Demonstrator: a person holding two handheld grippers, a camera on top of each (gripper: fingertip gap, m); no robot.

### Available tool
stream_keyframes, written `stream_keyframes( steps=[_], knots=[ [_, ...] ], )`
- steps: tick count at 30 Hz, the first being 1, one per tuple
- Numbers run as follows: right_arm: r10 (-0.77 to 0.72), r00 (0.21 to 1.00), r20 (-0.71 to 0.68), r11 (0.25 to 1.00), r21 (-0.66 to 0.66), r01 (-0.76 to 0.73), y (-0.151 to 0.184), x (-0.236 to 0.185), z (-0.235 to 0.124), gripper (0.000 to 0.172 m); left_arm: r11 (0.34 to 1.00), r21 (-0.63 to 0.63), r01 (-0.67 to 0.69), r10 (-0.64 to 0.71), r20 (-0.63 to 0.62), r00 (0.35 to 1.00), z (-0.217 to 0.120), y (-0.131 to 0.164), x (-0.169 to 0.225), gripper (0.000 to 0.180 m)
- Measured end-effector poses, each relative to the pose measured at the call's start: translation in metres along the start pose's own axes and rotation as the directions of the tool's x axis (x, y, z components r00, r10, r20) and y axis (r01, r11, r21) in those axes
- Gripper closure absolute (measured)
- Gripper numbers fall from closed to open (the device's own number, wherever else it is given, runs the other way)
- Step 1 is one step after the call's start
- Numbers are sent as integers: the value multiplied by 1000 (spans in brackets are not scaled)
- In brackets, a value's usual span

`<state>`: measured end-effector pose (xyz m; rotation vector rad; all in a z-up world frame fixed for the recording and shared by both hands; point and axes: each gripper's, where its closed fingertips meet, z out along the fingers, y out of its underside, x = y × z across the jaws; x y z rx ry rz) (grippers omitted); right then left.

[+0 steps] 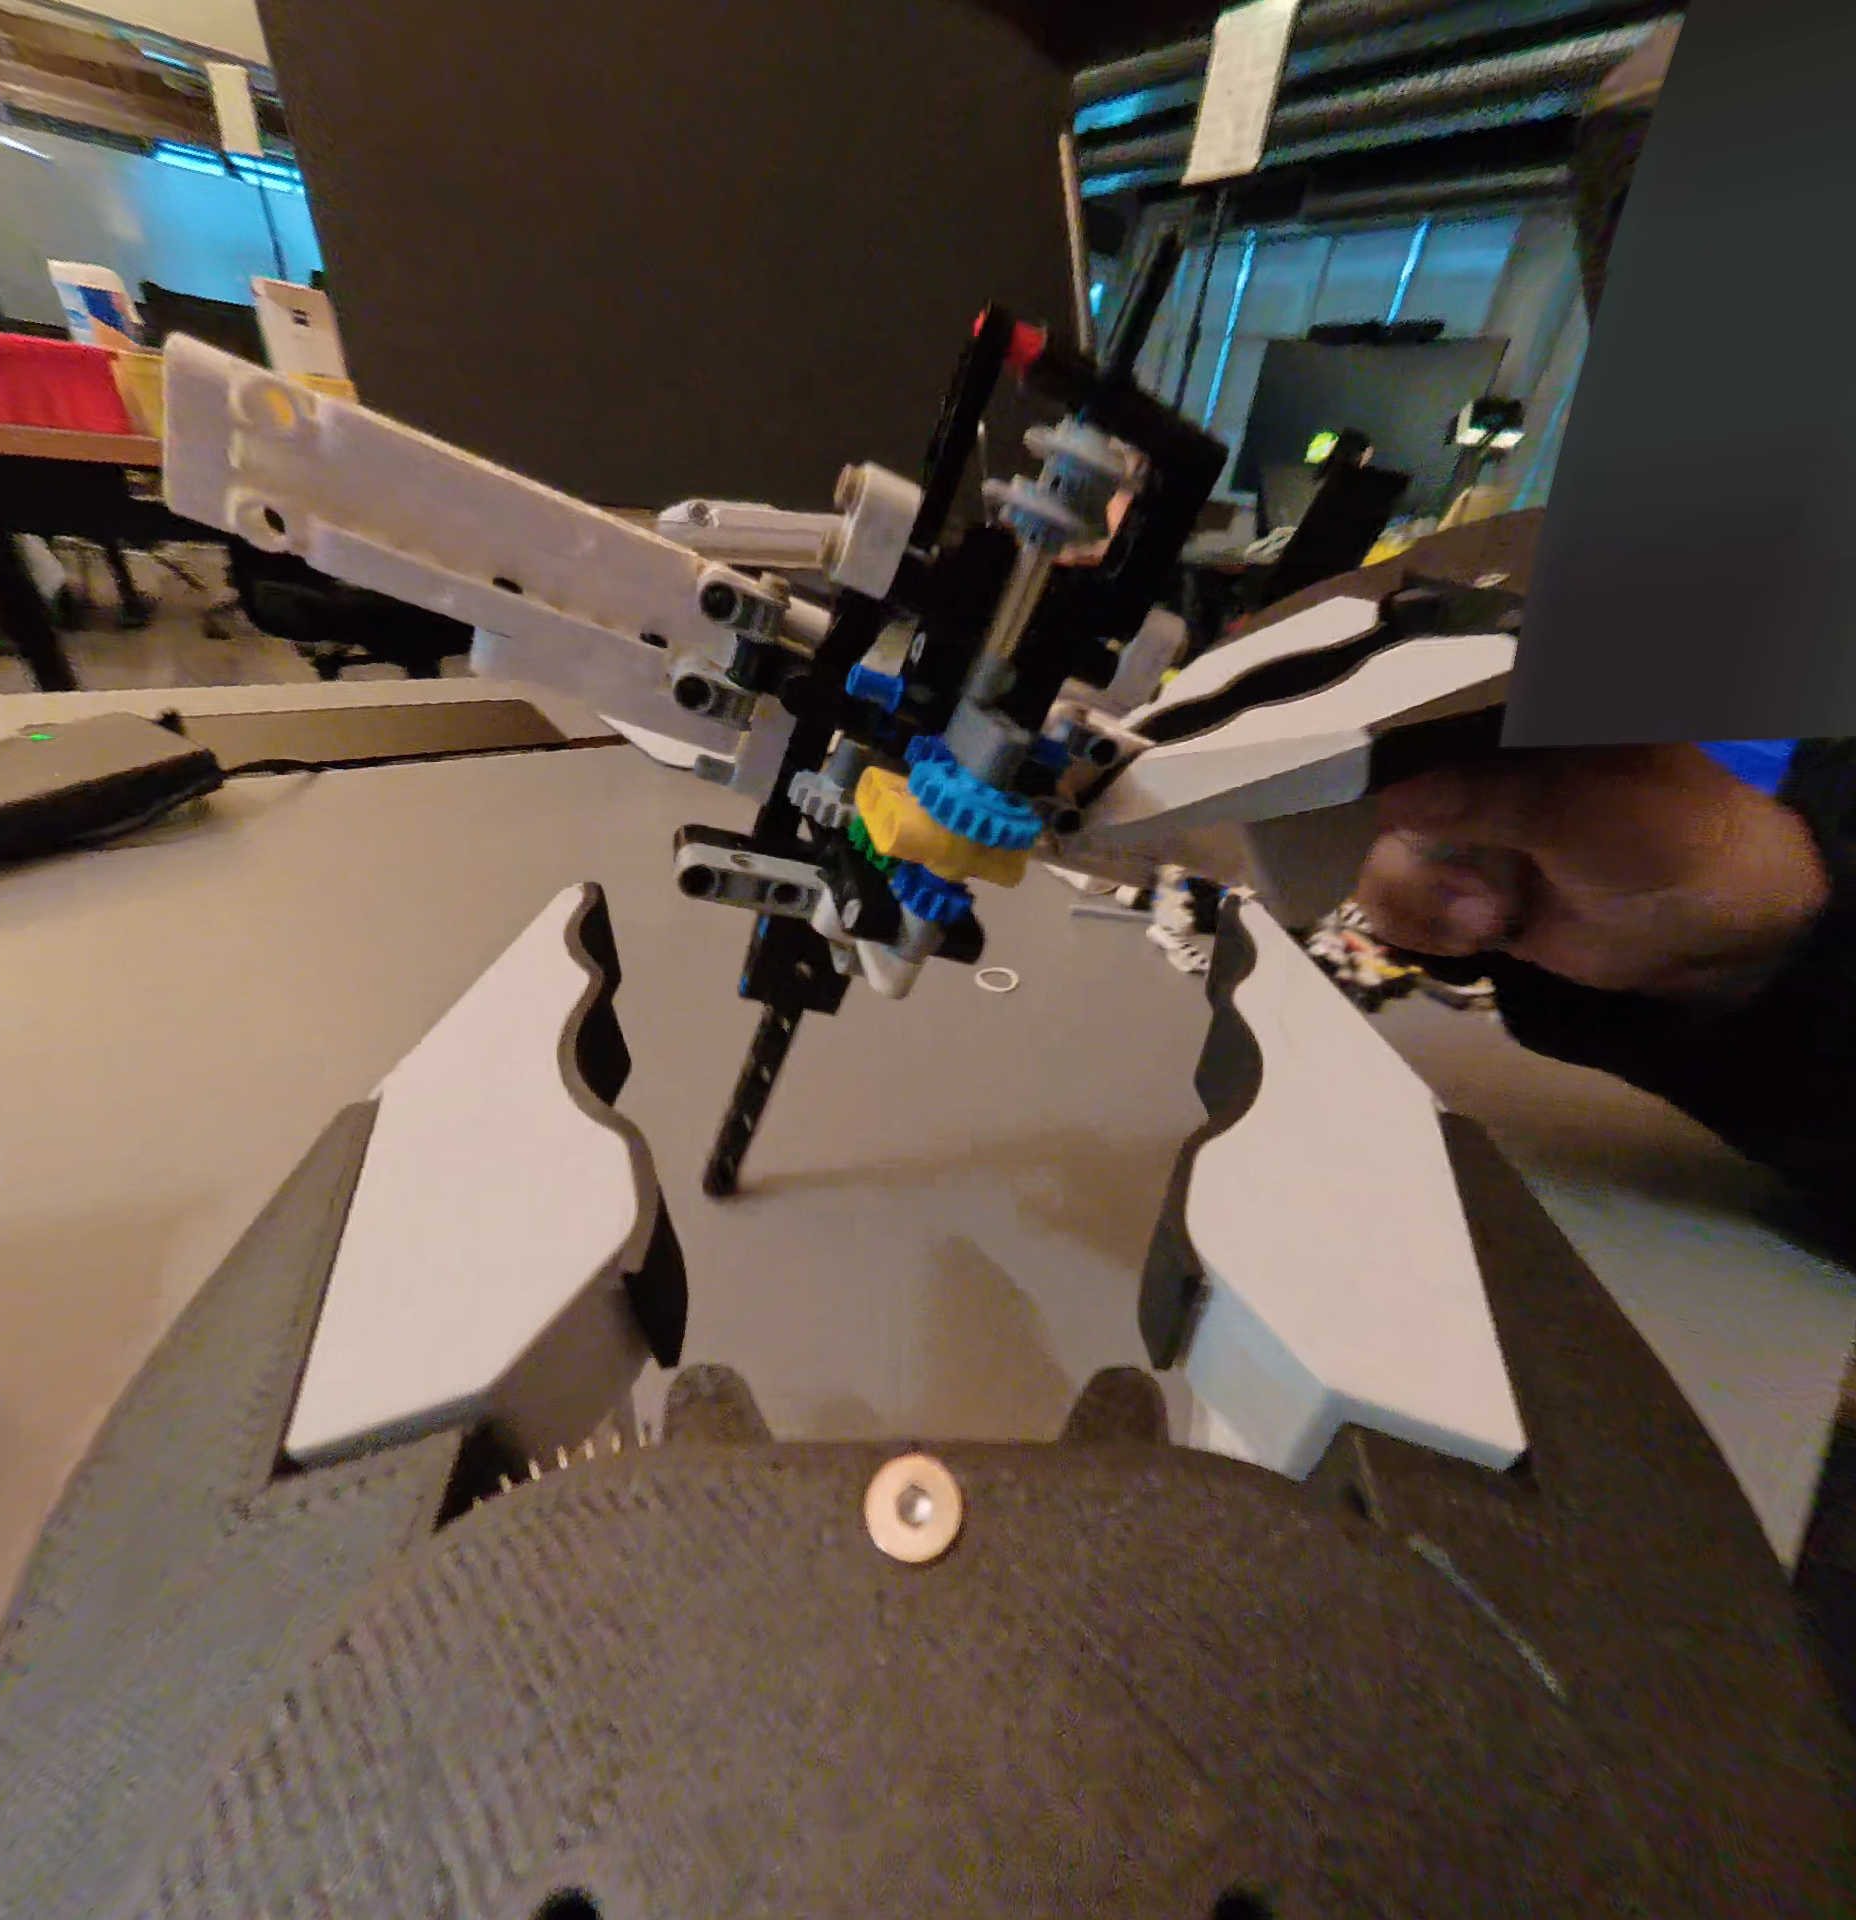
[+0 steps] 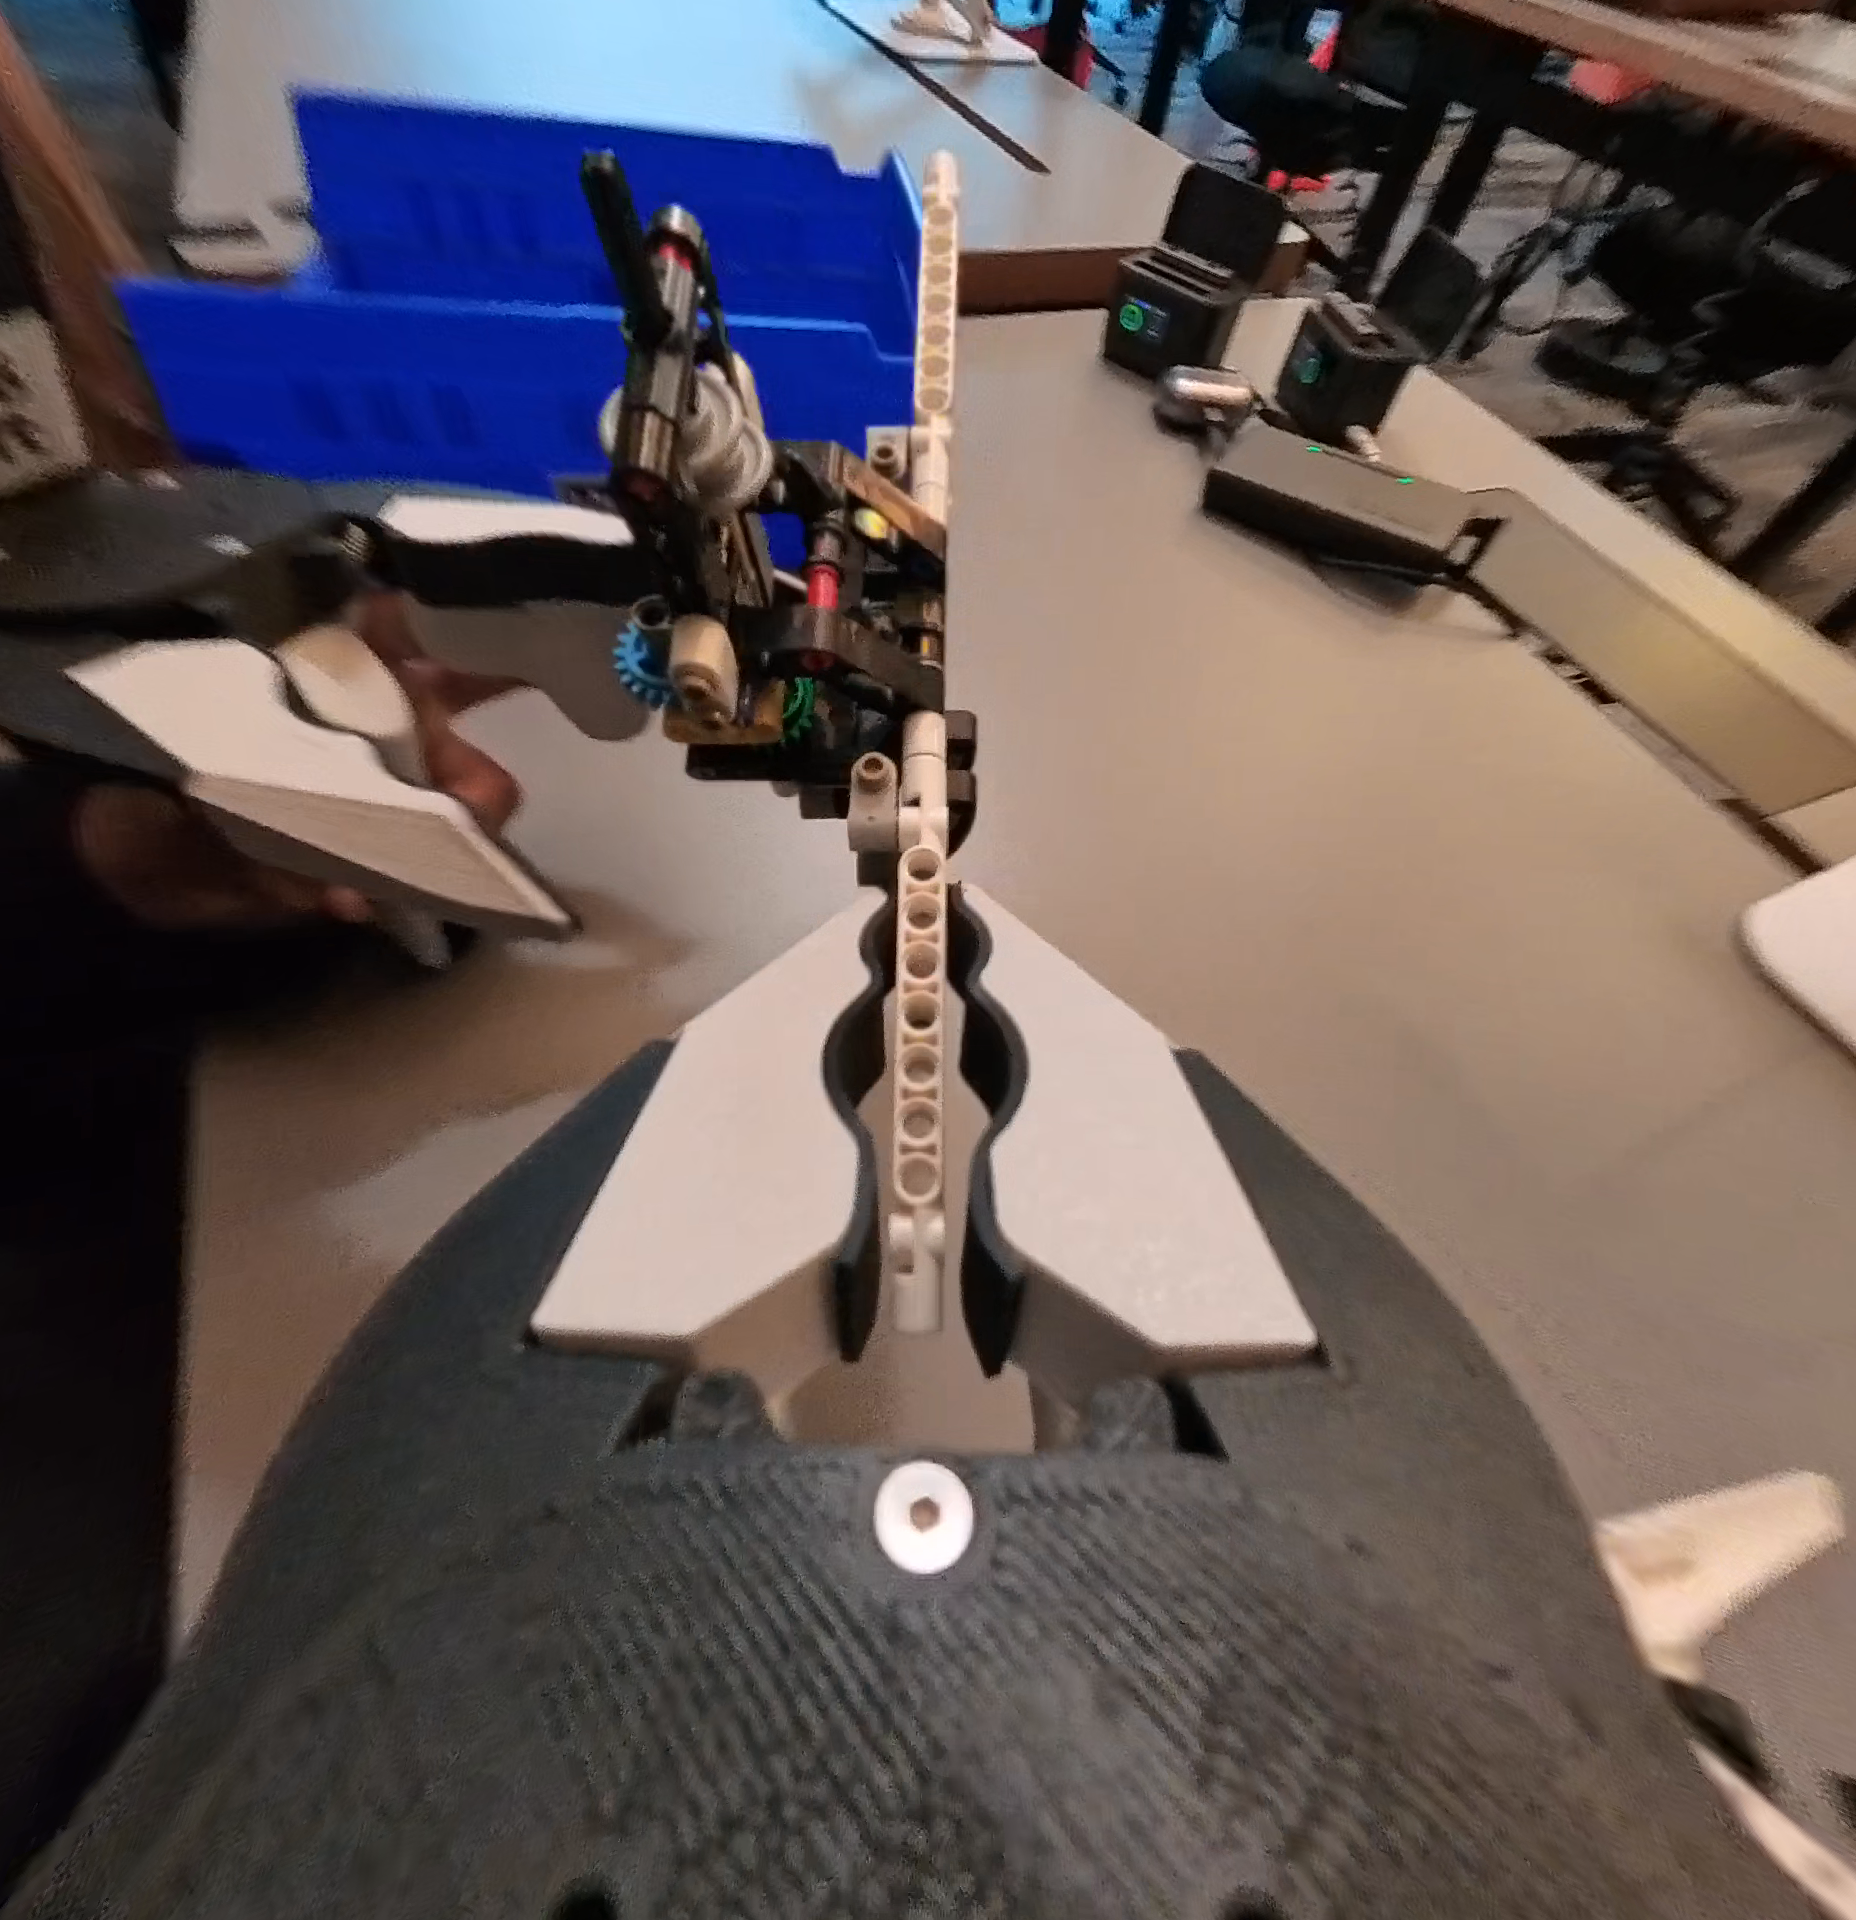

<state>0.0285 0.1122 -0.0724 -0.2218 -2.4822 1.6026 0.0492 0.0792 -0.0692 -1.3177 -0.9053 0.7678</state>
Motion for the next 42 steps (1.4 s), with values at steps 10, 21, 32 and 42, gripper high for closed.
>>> stream_keyframes(
  steps=[10, 21, 32, 42],
  knots=[
    [403, 809, 428, 868, 101, -486, -3, -24, -2, 167, 997, -18, -69, 69, -25, 997, 8, -2, -3, 114],
    [372, 808, 456, 875, 117, -469, 12, -24, -5, 164, 965, -220, -144, 141, -30, 990, 11, 22, -7, 114],
    [383, 823, 420, 806, 283, -520, -4, 0, -21, 144, 972, -223, -76, 84, 24, 996, 12, 24, -15, 114],
    [351, 834, 427, 878, 160, -451, 12, -16, -13, 165, 960, -236, -151, 143, -53, 988, 11, 28, 0, 114]
  ],
)
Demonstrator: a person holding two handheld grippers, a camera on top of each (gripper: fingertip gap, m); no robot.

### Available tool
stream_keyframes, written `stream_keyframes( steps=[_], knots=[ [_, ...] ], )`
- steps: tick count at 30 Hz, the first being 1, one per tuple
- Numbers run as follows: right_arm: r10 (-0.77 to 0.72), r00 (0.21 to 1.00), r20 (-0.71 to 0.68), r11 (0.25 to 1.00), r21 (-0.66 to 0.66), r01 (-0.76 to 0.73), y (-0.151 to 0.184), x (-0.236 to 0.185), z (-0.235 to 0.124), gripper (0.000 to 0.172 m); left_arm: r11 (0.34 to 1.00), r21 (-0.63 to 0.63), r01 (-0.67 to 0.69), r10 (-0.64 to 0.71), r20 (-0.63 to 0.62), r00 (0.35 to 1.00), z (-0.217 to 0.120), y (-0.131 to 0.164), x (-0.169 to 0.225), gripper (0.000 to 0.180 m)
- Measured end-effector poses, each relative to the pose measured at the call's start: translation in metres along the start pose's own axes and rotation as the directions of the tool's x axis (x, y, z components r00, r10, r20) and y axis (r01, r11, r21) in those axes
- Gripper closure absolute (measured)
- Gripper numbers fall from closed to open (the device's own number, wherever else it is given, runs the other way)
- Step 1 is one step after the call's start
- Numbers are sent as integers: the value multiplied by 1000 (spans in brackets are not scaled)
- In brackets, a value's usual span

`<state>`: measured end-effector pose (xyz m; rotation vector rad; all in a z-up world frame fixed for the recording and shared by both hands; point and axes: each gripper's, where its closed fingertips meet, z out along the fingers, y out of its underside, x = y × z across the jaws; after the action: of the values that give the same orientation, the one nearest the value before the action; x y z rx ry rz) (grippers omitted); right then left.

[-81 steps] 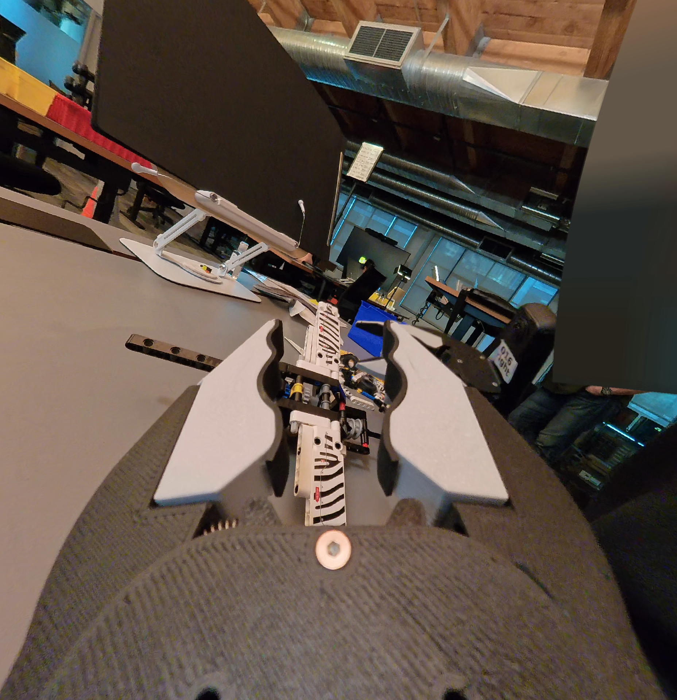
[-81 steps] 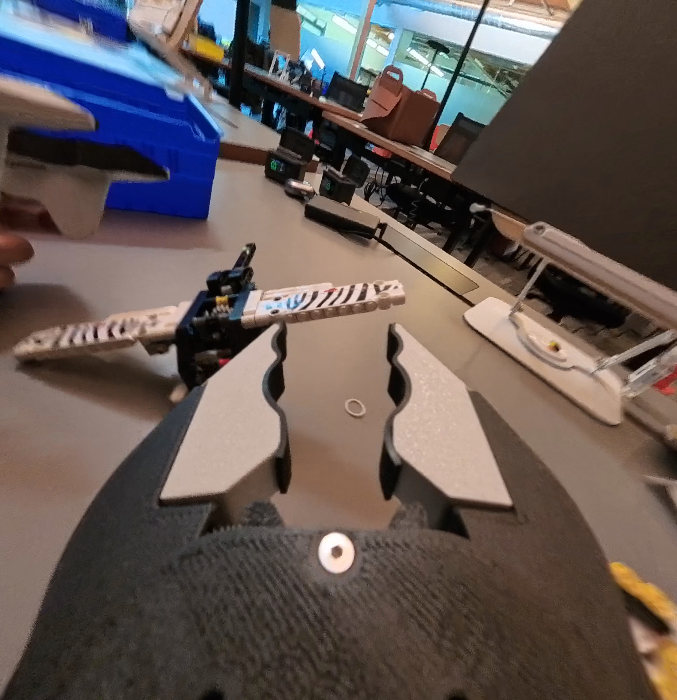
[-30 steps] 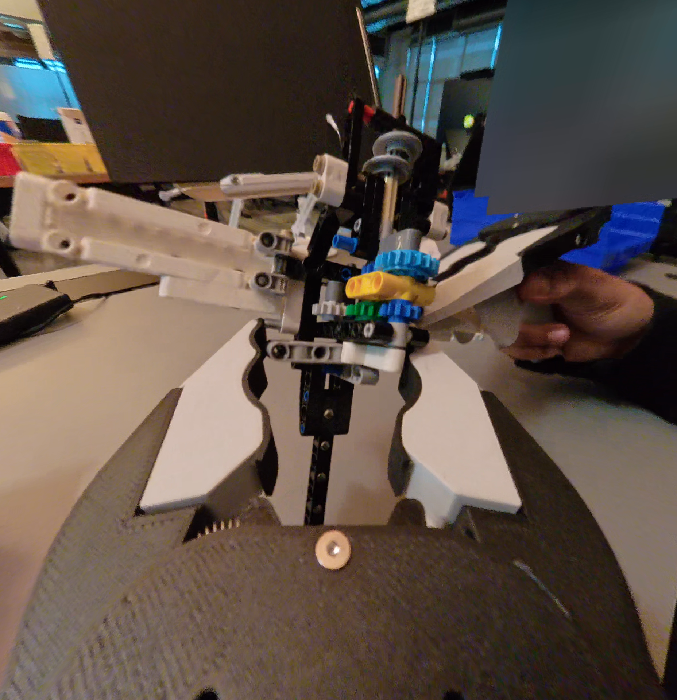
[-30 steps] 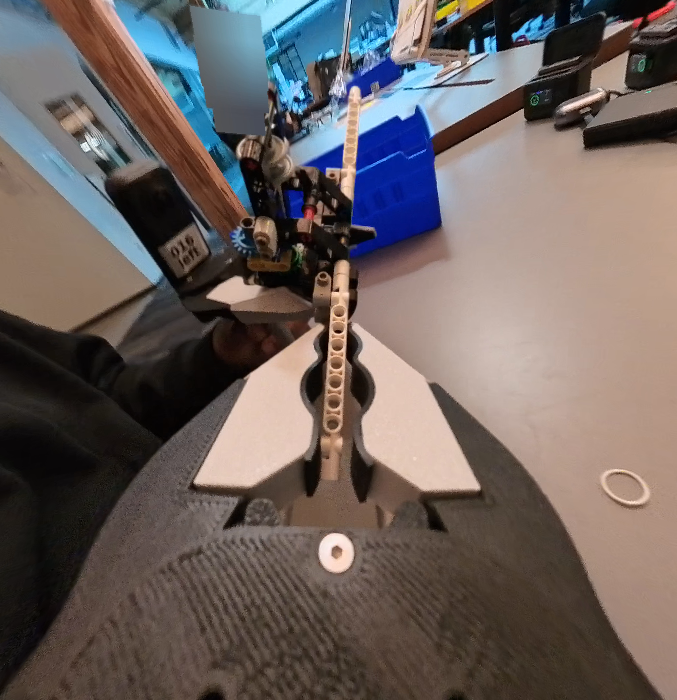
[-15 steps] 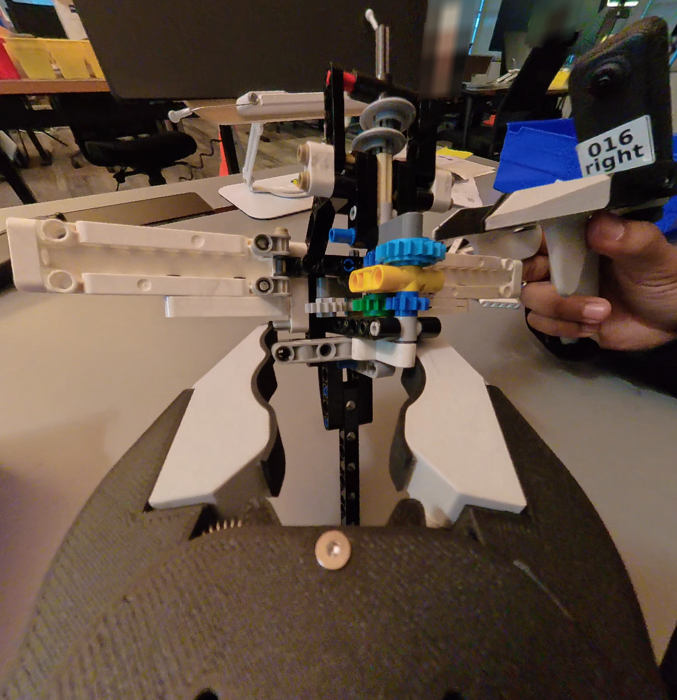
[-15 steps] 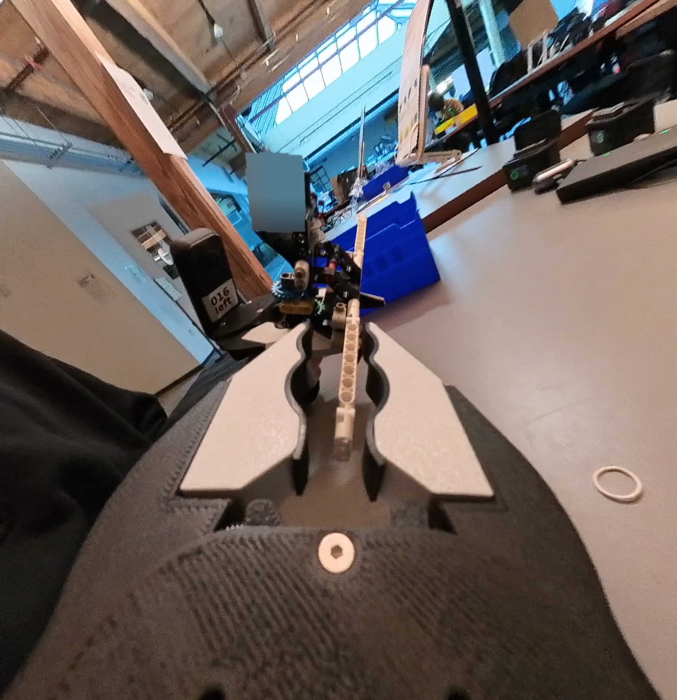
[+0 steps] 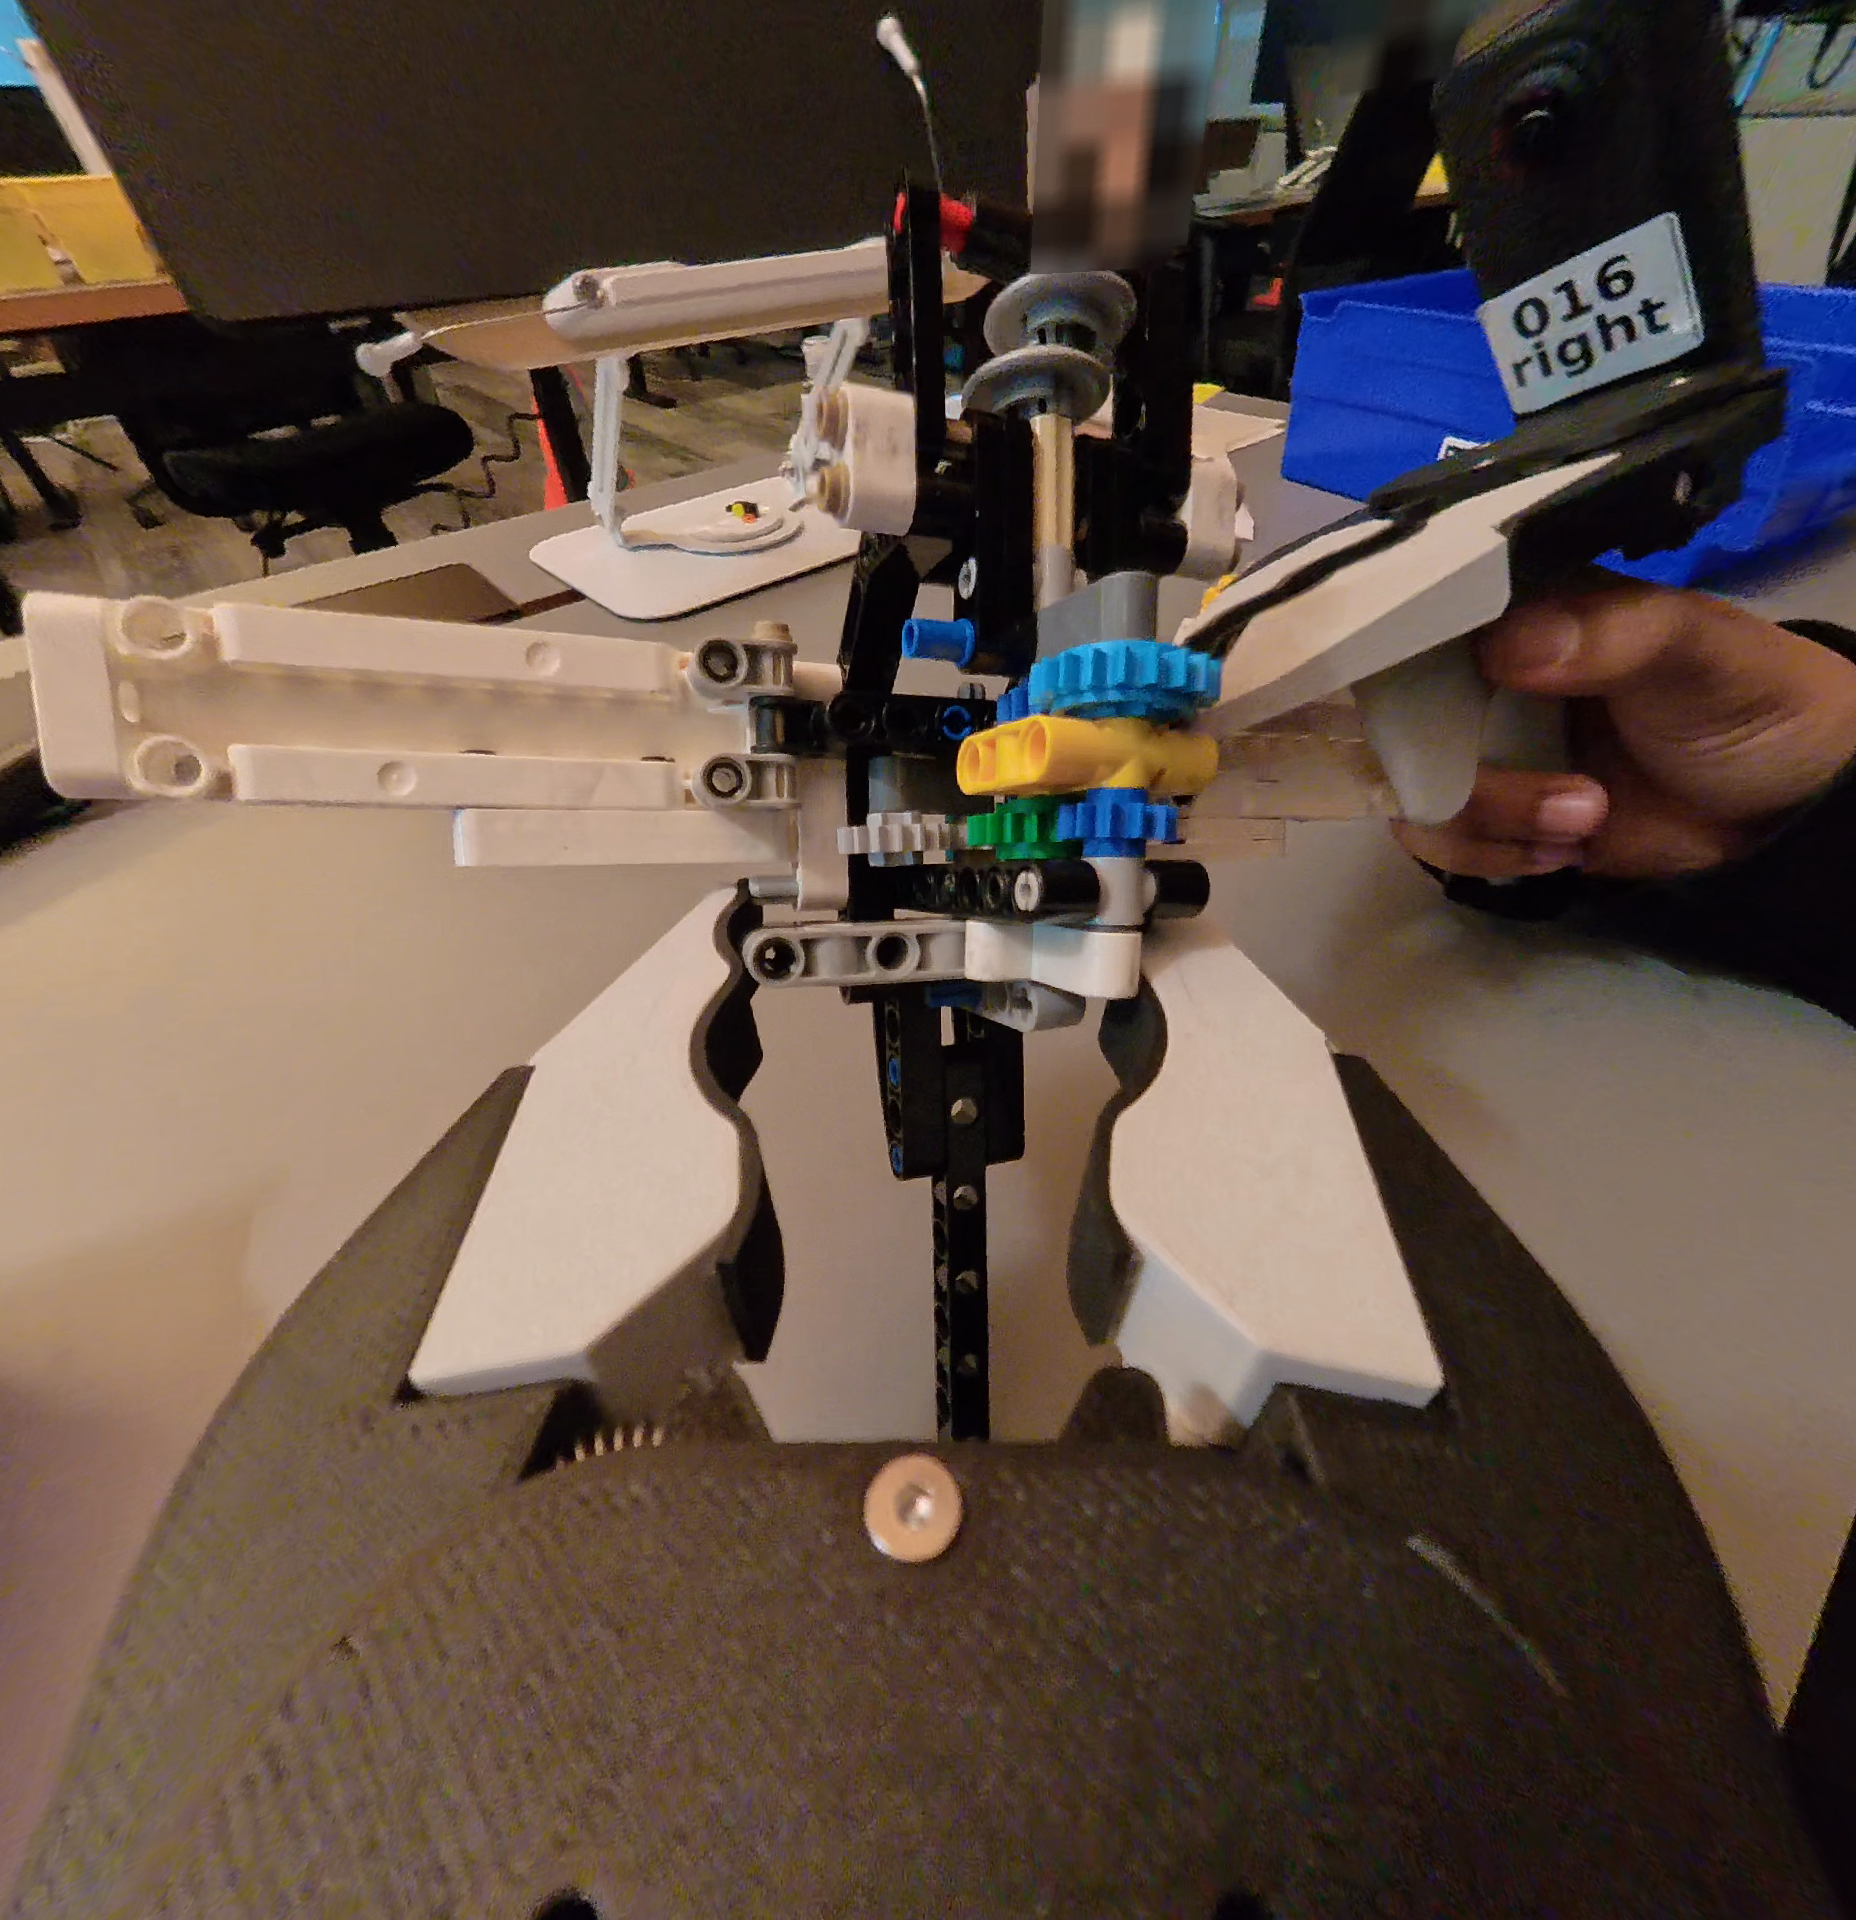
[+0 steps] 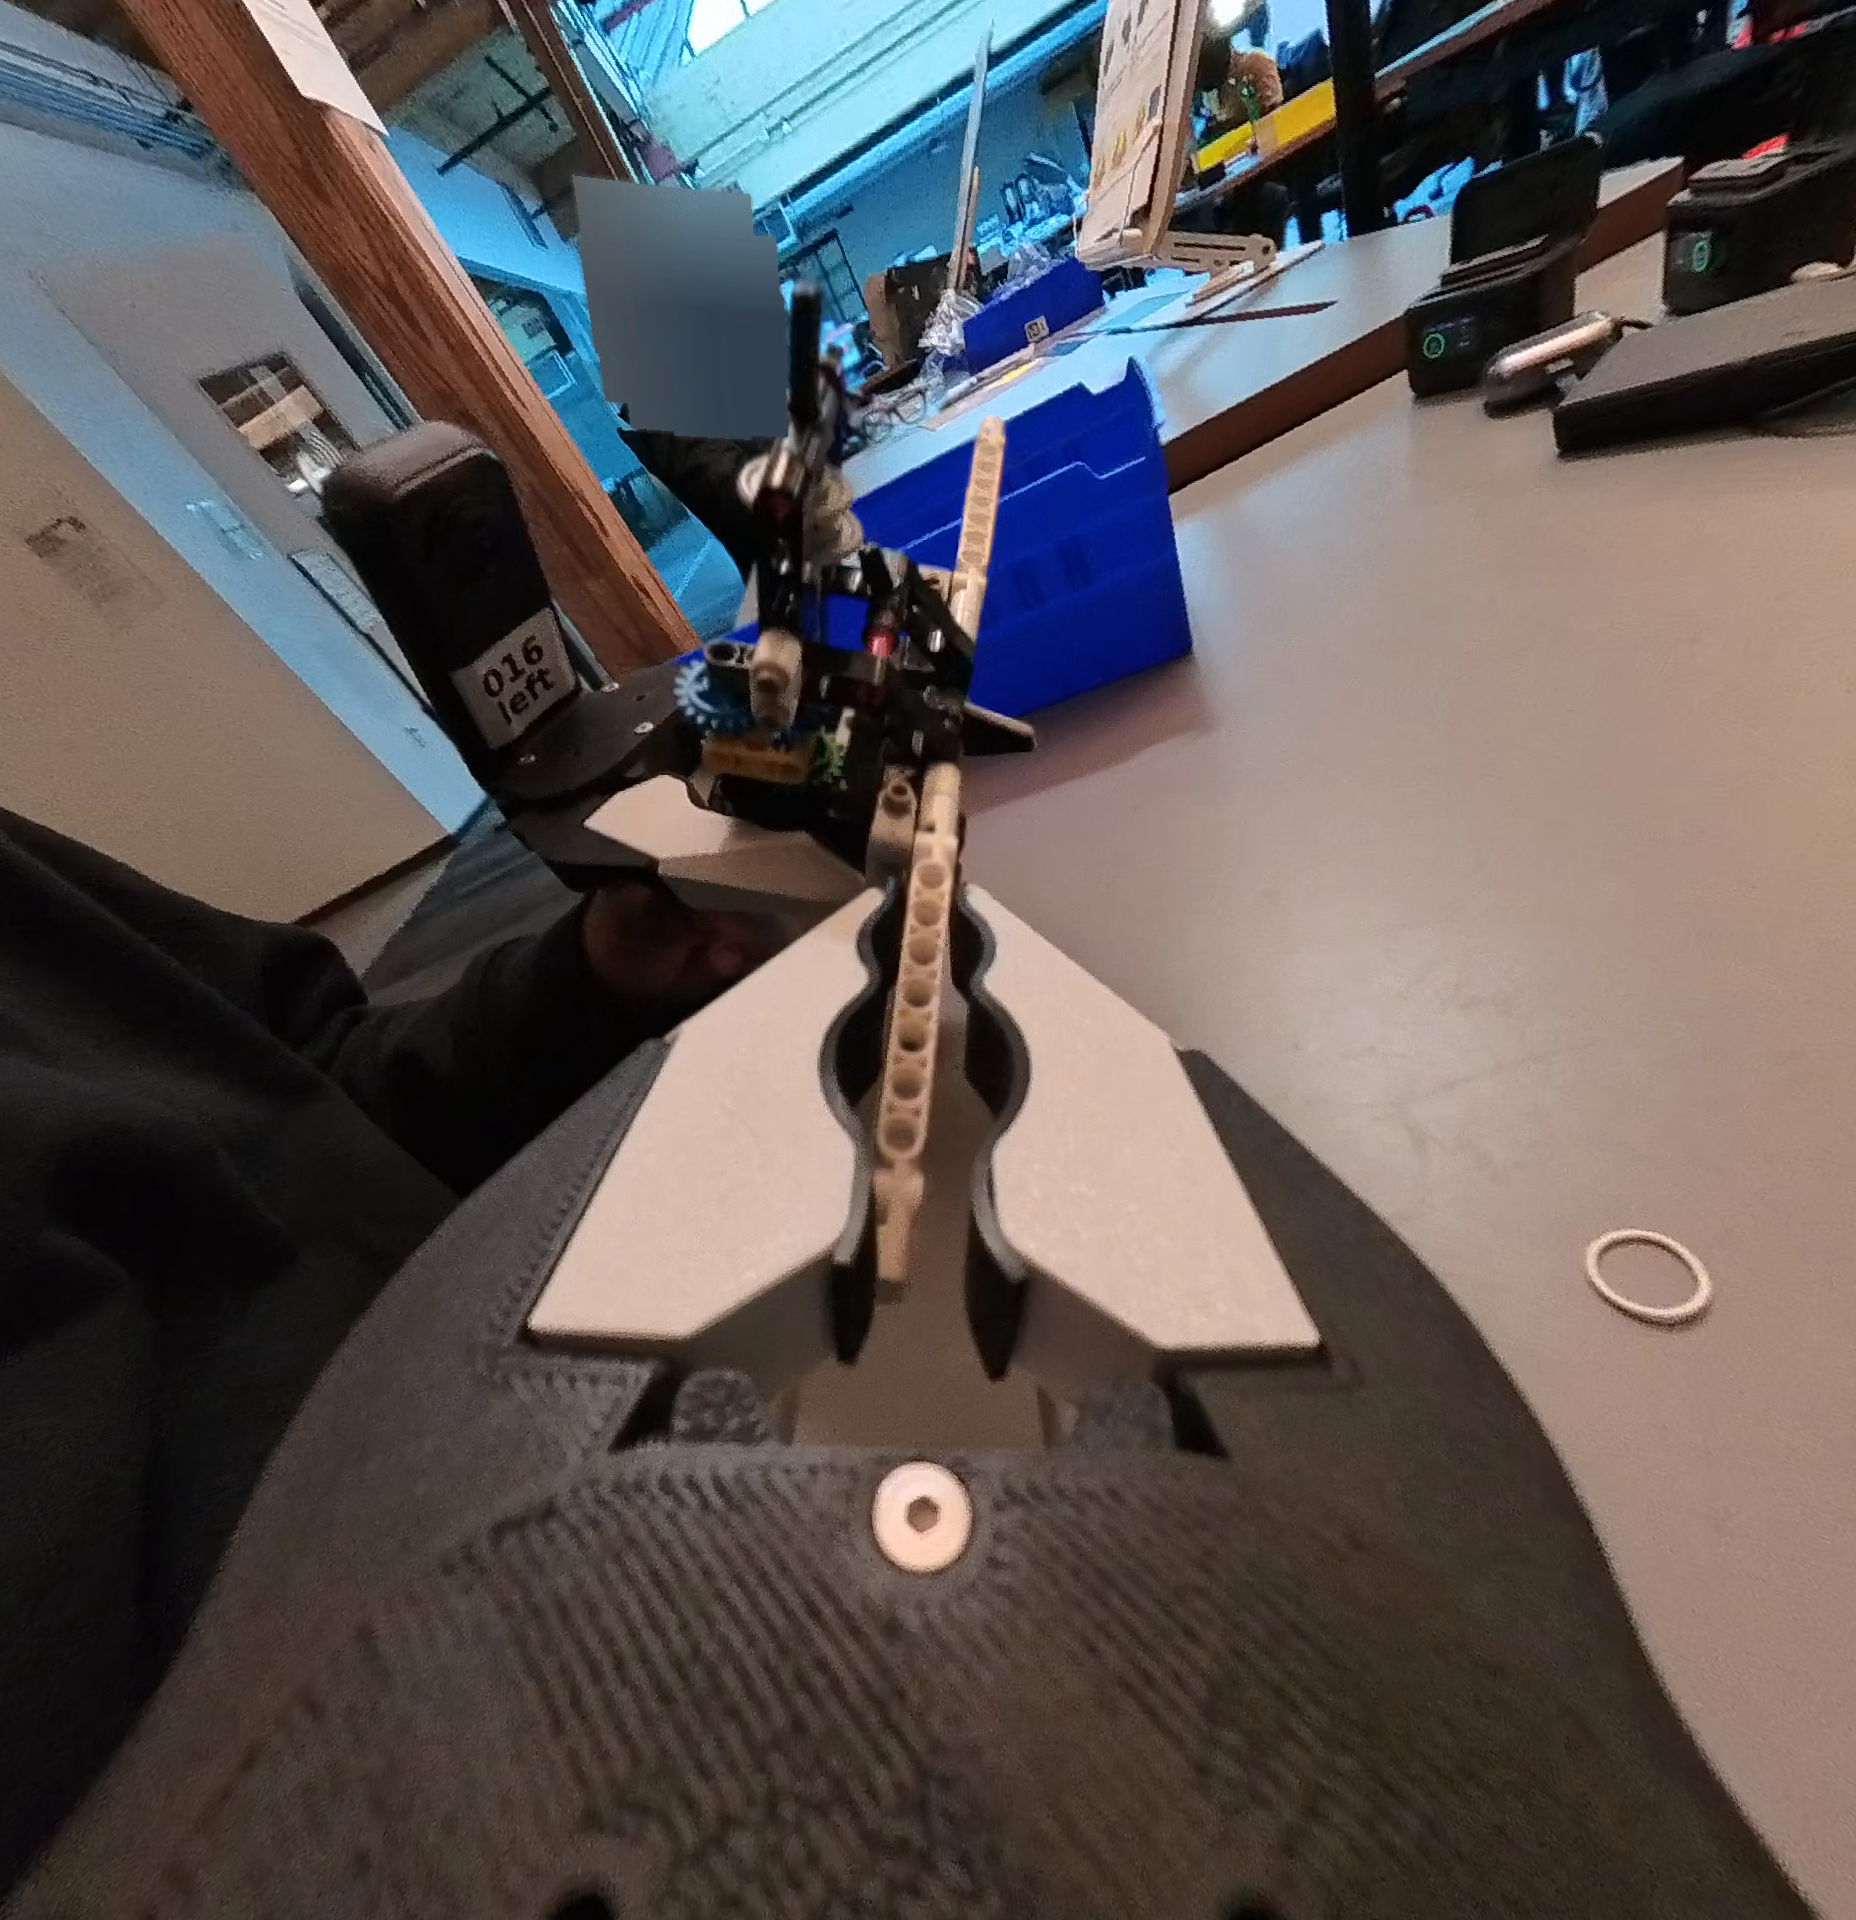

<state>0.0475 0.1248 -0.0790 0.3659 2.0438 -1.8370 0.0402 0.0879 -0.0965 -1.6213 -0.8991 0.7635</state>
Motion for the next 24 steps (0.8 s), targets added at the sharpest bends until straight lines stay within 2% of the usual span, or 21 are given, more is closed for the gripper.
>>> stream_keyframes(
  steps=[9, 14, 24],
  knots=[
    [-45, 999, -16, 999, -12, 45, 1, -2, -1, 166, 1000, 25, -9, 9, -2, 1000, -1, -1, 2, 115],
    [44, 999, -19, 999, -20, -44, 6, 6, -1, 166, 1000, -12, -11, 11, 24, 1000, 2, 4, 0, 115],
    [125, 990, -68, 989, -73, -130, 21, 19, 3, 165, 995, -99, -11, 14, 32, 999, 6, 16, -4, 115]
  ],
)
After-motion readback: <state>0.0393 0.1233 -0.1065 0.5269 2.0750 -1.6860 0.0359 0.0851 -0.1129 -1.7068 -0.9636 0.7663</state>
